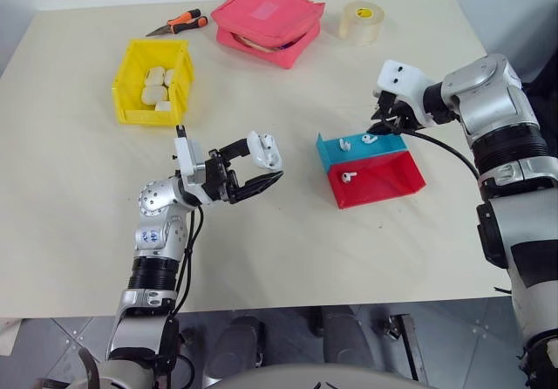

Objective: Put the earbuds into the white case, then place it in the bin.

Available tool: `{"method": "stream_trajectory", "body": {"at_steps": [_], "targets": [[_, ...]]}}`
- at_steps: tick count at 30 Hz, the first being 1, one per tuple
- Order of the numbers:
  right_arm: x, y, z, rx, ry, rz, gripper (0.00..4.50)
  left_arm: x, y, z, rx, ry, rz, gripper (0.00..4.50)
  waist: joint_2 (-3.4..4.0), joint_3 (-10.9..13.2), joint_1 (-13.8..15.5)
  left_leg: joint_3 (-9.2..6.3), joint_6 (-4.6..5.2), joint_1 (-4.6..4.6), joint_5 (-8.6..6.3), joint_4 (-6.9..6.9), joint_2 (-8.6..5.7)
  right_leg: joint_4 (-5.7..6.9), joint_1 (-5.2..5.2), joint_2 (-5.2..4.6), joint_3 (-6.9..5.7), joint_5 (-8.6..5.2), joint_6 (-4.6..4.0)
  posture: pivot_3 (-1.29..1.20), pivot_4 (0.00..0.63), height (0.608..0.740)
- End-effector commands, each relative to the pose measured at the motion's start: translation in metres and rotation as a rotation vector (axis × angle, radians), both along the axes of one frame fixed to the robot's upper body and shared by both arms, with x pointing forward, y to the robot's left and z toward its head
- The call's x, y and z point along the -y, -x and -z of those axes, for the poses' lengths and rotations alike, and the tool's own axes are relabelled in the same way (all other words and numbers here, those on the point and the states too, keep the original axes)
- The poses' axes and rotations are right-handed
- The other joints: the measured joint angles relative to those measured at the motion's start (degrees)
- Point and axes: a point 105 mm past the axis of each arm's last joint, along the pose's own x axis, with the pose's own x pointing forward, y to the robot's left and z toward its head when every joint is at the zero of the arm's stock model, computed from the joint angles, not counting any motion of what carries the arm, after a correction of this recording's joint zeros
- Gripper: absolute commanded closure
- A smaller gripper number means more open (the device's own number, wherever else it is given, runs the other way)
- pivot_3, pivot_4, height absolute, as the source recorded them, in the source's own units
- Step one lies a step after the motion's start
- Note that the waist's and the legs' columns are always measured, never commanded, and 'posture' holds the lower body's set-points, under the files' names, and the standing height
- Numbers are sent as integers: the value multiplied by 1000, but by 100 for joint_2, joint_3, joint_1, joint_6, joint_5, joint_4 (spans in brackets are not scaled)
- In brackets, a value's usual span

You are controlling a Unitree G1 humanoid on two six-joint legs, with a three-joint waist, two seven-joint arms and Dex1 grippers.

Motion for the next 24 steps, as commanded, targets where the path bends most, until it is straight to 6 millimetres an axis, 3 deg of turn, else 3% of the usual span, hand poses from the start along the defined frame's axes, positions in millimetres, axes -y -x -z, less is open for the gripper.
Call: {"method": "stream_trajectory", "body": {"at_steps": [1,24], "targets": [[0,5,-7,-7,-17,-6,2926,0,3,-7,42,19,0,1721,0,0,6,0,0,0,0,0,0,0,0,0,0,0,0,0,150,740],[-2,-5,14,-57,12,63,2926,-3,11,-3,40,21,-2,1721,0,0,-4,1,0,0,0,0,-1,1,0,-1,0,0,0,0,150,740]]}}
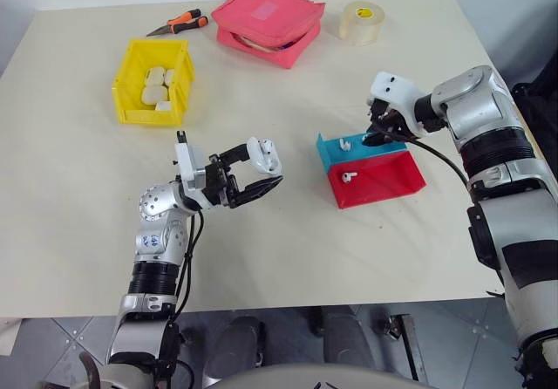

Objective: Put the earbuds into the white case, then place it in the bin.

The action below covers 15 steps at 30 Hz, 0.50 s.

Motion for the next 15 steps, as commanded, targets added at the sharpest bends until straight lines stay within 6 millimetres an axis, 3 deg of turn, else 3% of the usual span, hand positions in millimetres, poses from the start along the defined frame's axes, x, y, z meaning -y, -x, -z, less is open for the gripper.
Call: {"method": "stream_trajectory", "body": {"at_steps": [1,15], "targets": [[-2,-3,-9,33,24,-13,2926,-2,6,-11,58,20,0,1721,0,0,-3,0,0,0,0,0,0,0,0,0,0,0,0,0,150,740],[-5,-6,-5,36,22,-19,2926,-3,8,-11,56,20,-9,1721,0,0,-5,0,0,0,0,0,0,0,0,0,0,0,0,0,150,740]]}}
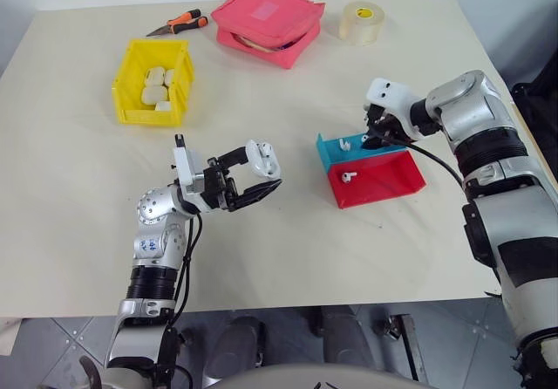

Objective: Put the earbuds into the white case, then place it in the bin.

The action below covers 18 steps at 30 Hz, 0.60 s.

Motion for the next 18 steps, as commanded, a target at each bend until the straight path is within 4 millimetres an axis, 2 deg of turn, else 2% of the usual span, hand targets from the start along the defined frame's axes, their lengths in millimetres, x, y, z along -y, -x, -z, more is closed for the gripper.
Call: {"method": "stream_trajectory", "body": {"at_steps": [1,4,8,12,15,18], "targets": [[-3,-3,-12,37,6,-15,2926,-2,4,-11,49,21,-3,1721,0,0,0,0,0,0,0,0,0,0,0,0,0,0,0,0,150,740],[-3,-2,-10,26,13,-21,2926,-3,4,-11,49,20,-4,1721,0,0,-1,0,0,0,0,0,0,0,0,0,0,0,0,0,150,740],[-1,-1,-8,22,27,-23,4067,-3,4,-11,49,18,-3,1721,0,0,1,0,0,0,0,0,0,0,0,0,0,0,0,0,150,740],[2,-2,-15,65,35,-34,4073,-1,4,-12,49,8,22,1721,0,0,1,0,0,0,0,0,0,0,1,0,0,0,0,0,150,740],[-2,-1,-33,121,-22,-71,4073,1,5,-12,53,-11,69,1721,0,0,9,0,0,0,0,0,0,0,-1,0,0,0,0,0,150,740],[-9,11,-52,158,-129,-108,4073,5,7,-12,53,-43,149,1721,0,0,14,0,0,-2,0,1,-1,-1,-1,0,-1,0,0,0,150,740]]}}
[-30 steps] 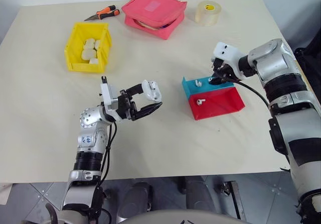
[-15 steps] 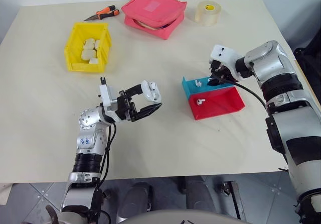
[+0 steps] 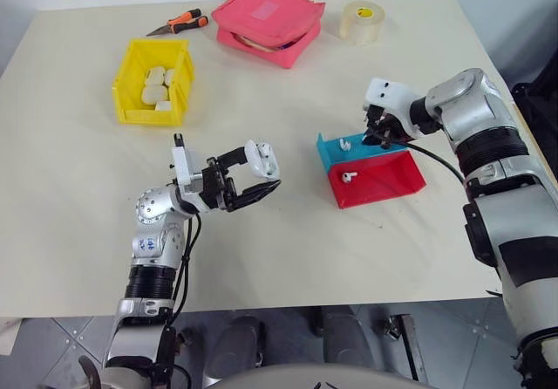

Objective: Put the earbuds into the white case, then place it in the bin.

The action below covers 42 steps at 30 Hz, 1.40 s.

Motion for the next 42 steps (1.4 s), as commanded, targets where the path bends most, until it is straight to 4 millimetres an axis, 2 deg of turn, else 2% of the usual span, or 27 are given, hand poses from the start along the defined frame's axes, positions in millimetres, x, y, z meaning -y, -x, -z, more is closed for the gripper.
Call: {"method": "stream_trajectory", "body": {"at_steps": [1,4,5,8,10,12,13,15,20,25,29,33,42], "targets": [[-8,12,-37,97,-122,-61,4073,4,4,-9,36,-12,95,1721,0,0,7,0,0,-1,0,2,1,0,0,1,-1,0,0,0,150,740],[-15,26,-57,199,-290,-59,4073,8,5,-8,32,-44,171,1721,0,0,15,-5,0,-1,0,8,1,0,5,1,-8,0,0,0,150,740],[-16,38,-59,181,-339,-51,4073,11,5,-7,28,-57,205,1721,0,0,29,-3,0,-1,0,8,0,2,4,0,-7,0,0,0,150,740],[-28,85,-57,132,-431,-113,4073,19,5,-5,26,-97,300,1721,0,0,91,-11,0,-13,0,14,1,2,1,0,-14,0,0,0,150,740],[-34,105,-56,154,-450,-142,4073,22,2,-6,26,-96,322,1721,0,0,134,-11,1,-13,-1,19,0,2,2,1,-14,0,1,0,150,740],[-44,136,-47,126,-465,-176,4073,27,0,-7,24,-95,350,1721,0,0,146,7,4,-5,-3,23,-2,4,3,2,1,10,-1,0,150,740],[-48,148,-43,102,-470,-182,4073,29,-1,-7,23,-95,364,1721,-1,0,253,11,4,1,-3,20,-1,3,6,5,5,14,0,0,150,740],[-53,161,-40,86,-478,-175,4073,31,-2,-7,21,-95,378,1721,-1,0,291,-5,1,-7,-4,23,2,0,6,10,-10,12,-3,0,150,740],[-74,177,-54,74,-579,-149,4073,36,-3,-5,17,-98,403,1721,-1,-1,300,5,6,-2,-6,35,-2,-1,12,6,5,24,-4,0,150,740],[-84,180,-60,91,-631,-128,4073,37,-3,-4,16,-98,413,1721,-1,-1,304,4,6,-3,-6,31,-5,0,9,9,3,23,-5,0,150,740],[-97,183,-66,77,-741,-145,4073,41,-2,-1,12,-112,407,1721,-1,-1,289,6,8,-2,-5,33,-9,1,9,8,2,23,-5,0,150,740],[-111,188,-63,34,-860,-171,4073,45,2,2,10,-112,421,1721,-1,-1,271,10,7,1,-5,30,-14,4,7,16,-1,23,-5,0,150,740],[-121,192,-47,-86,-1003,-142,4073,44,5,0,27,-110,413,1721,1,-2,191,11,7,7,-5,27,-17,9,7,19,-12,22,-8,0,150,740]]}}
